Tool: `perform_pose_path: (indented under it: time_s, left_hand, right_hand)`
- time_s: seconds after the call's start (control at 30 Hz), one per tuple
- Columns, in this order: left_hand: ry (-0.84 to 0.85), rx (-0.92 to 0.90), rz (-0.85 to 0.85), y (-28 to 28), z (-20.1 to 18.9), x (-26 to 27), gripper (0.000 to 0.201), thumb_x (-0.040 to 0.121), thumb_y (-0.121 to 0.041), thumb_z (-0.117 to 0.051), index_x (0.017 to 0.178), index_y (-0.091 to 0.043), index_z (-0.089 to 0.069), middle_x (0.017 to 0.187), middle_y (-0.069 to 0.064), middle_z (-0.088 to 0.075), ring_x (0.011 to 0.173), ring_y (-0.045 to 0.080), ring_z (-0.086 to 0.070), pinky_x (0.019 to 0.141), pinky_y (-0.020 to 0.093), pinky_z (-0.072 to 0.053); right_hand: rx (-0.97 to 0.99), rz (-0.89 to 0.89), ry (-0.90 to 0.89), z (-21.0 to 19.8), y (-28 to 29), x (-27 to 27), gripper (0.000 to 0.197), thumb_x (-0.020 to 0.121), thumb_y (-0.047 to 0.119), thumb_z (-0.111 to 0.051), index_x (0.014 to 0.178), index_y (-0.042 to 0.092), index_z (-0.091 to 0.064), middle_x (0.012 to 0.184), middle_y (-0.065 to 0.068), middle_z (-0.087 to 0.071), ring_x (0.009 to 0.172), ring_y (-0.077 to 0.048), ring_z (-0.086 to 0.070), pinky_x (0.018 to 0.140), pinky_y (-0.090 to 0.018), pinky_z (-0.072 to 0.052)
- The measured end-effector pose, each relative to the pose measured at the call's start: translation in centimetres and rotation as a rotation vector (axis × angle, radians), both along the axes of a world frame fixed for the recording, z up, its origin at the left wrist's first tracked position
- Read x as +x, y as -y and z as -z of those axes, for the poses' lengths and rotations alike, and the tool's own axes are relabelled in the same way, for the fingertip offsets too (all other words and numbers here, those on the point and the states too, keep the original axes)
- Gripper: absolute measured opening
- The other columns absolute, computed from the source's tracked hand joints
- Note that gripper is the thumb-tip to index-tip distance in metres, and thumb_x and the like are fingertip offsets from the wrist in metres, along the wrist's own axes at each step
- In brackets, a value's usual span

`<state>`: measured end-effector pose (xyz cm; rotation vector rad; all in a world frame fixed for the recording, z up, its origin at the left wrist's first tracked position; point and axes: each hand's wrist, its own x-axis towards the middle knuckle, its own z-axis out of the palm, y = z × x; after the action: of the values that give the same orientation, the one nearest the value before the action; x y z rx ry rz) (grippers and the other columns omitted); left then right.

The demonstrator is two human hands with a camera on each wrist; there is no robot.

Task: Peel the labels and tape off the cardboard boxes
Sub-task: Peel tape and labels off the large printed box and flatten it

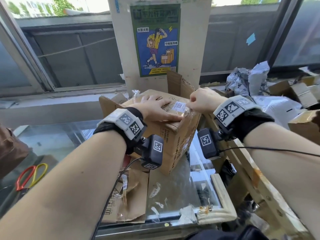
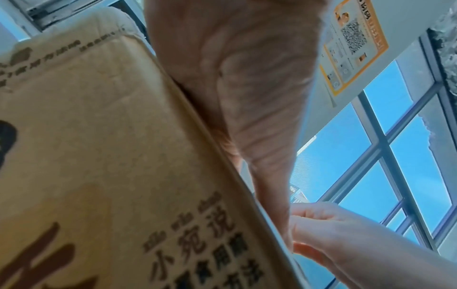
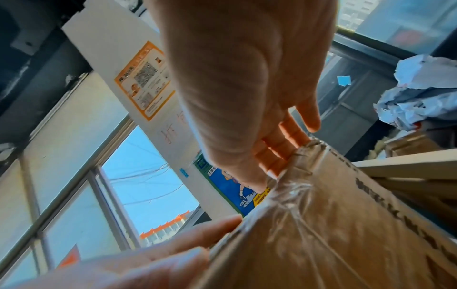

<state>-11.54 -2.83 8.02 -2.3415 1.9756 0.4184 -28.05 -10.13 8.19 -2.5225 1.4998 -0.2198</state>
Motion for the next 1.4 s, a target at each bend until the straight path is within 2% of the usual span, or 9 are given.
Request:
perform_pose_path:
  time_s: [0.13,0.33,0.5,0.57,0.73,0.87,0.97,1.1,1.4]
  left_hand:
    - [-0.064,-0.004,0.014,0.1,-0.2,0.1,0.086,0.071,-0.079,-0.053,0.146,-0.051,-0.021,0.161,-0.008,-0.009,0.147,0.024,-0.001,0.115,0.052,0.001]
    - [-0.102,0.017,0.023,0.0,-0.4,0.1,0.085,0.069,-0.076,-0.06,0.143,-0.054,-0.025,0.16,-0.01,-0.01,0.147,0.023,-0.003,0.116,0.051,-0.001]
    - [-0.076,0.033,0.003,0.0,-0.2,0.5,0.089,0.068,-0.079,-0.058,0.145,-0.053,-0.022,0.159,-0.008,-0.015,0.146,0.025,-0.006,0.116,0.053,-0.008]
    - [-0.075,0.038,-0.004,-0.2,-0.3,0.8,0.089,0.067,-0.079,-0.058,0.145,-0.053,-0.022,0.159,-0.007,-0.017,0.145,0.025,-0.008,0.116,0.053,-0.011]
    - [-0.097,0.058,0.0,-0.5,-0.7,1.1,0.088,0.067,-0.077,-0.06,0.144,-0.053,-0.025,0.159,-0.006,-0.018,0.145,0.025,-0.013,0.117,0.052,-0.015]
    - [-0.069,0.061,0.003,-0.4,-0.7,0.7,0.087,0.068,-0.079,-0.057,0.145,-0.053,-0.024,0.159,-0.007,-0.017,0.145,0.027,-0.01,0.117,0.052,-0.012]
    - [-0.053,0.055,0.015,-0.3,-0.5,0.3,0.089,0.066,-0.081,-0.056,0.144,-0.053,-0.025,0.159,-0.007,-0.017,0.145,0.027,-0.009,0.117,0.053,-0.009]
    - [-0.07,0.038,0.033,-0.5,-0.3,-0.2,0.086,0.069,-0.076,-0.06,0.145,-0.052,-0.027,0.159,-0.006,-0.017,0.145,0.027,-0.008,0.116,0.051,-0.007]
    - [-0.074,0.028,-0.002,-0.8,0.1,0.4,0.088,0.064,-0.081,-0.059,0.143,-0.054,-0.028,0.158,-0.005,-0.022,0.144,0.027,-0.012,0.116,0.052,-0.01]
  right_hand:
    - [0.152,-0.009,0.099,-0.2,0.2,0.1,0.034,0.092,0.029,-0.053,0.089,-0.001,-0.068,0.085,-0.011,-0.064,0.074,-0.019,-0.055,0.064,-0.03,-0.045]
    - [0.078,0.116,-0.067,-0.4,0.0,1.9,0.021,0.089,0.011,-0.05,0.069,0.007,-0.054,0.069,-0.005,-0.055,0.058,-0.016,-0.051,0.049,-0.025,-0.037]
    - [0.345,0.067,0.057,-1.1,0.8,1.7,0.025,0.08,0.025,-0.073,0.093,0.003,-0.068,0.091,-0.007,-0.068,0.087,-0.02,-0.064,0.08,-0.035,-0.053]
    - [0.39,0.004,0.128,-1.3,0.4,1.4,0.021,0.079,0.023,-0.076,0.087,0.005,-0.069,0.087,-0.005,-0.069,0.084,-0.017,-0.063,0.073,-0.031,-0.051]
    - [0.311,-0.127,0.208,-0.4,-0.5,1.1,0.012,0.081,0.015,-0.073,0.076,0.01,-0.063,0.081,-0.002,-0.064,0.079,-0.015,-0.058,0.067,-0.025,-0.047]
    - [0.169,-0.026,0.229,-0.3,-0.5,0.5,0.022,0.076,0.022,-0.078,0.087,0.011,-0.063,0.086,0.0,-0.061,0.079,-0.014,-0.057,0.065,-0.026,-0.048]
    - [0.133,0.039,0.079,-1.0,-0.6,0.8,0.028,0.082,0.026,-0.073,0.094,0.008,-0.055,0.088,-0.002,-0.058,0.077,-0.016,-0.055,0.061,-0.027,-0.044]
    - [0.13,0.066,-0.223,-0.7,-1.0,2.2,0.026,0.092,0.022,-0.055,0.07,0.01,-0.051,0.071,-0.002,-0.053,0.063,-0.014,-0.049,0.051,-0.023,-0.036]
    - [0.312,-0.107,0.013,-0.8,-0.6,1.4,0.016,0.086,0.02,-0.067,0.071,0.016,-0.064,0.078,0.002,-0.063,0.076,-0.012,-0.055,0.079,-0.029,-0.046]
